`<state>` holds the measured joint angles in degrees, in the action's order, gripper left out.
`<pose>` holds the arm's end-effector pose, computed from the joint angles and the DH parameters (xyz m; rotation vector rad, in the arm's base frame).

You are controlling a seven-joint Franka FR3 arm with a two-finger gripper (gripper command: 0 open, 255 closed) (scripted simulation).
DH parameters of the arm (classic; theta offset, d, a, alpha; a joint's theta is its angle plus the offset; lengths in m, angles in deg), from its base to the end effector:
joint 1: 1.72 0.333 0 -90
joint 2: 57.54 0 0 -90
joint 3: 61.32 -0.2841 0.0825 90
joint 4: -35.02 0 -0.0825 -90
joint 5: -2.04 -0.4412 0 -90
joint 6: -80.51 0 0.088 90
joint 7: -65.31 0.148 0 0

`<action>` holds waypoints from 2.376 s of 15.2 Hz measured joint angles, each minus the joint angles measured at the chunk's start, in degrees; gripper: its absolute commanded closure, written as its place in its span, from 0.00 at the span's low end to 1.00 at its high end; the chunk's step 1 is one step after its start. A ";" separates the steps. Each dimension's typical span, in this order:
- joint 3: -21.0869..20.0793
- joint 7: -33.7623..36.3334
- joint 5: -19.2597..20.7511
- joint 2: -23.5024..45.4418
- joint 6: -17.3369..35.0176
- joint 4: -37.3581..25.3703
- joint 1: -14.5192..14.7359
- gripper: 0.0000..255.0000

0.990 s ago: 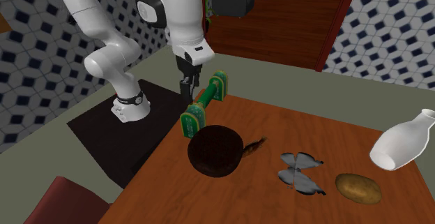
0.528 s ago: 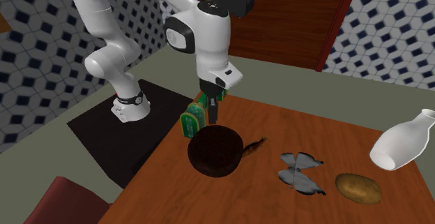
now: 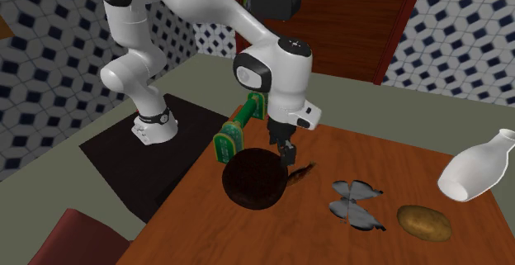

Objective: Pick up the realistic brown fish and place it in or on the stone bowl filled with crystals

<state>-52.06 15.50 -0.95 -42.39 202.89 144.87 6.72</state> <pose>0.6441 -0.0051 0.2504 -2.8565 -1.2599 0.0581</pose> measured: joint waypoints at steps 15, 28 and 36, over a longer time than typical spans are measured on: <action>-4.06 -11.26 0.44 22.21 3.70 -19.40 -0.14 0.00; -4.20 -11.40 0.30 23.10 4.67 -19.15 -0.20 1.00; -4.09 -11.36 0.38 22.81 4.38 -19.45 -0.23 1.00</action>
<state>-56.16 4.14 -0.57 -19.59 207.27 125.42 6.49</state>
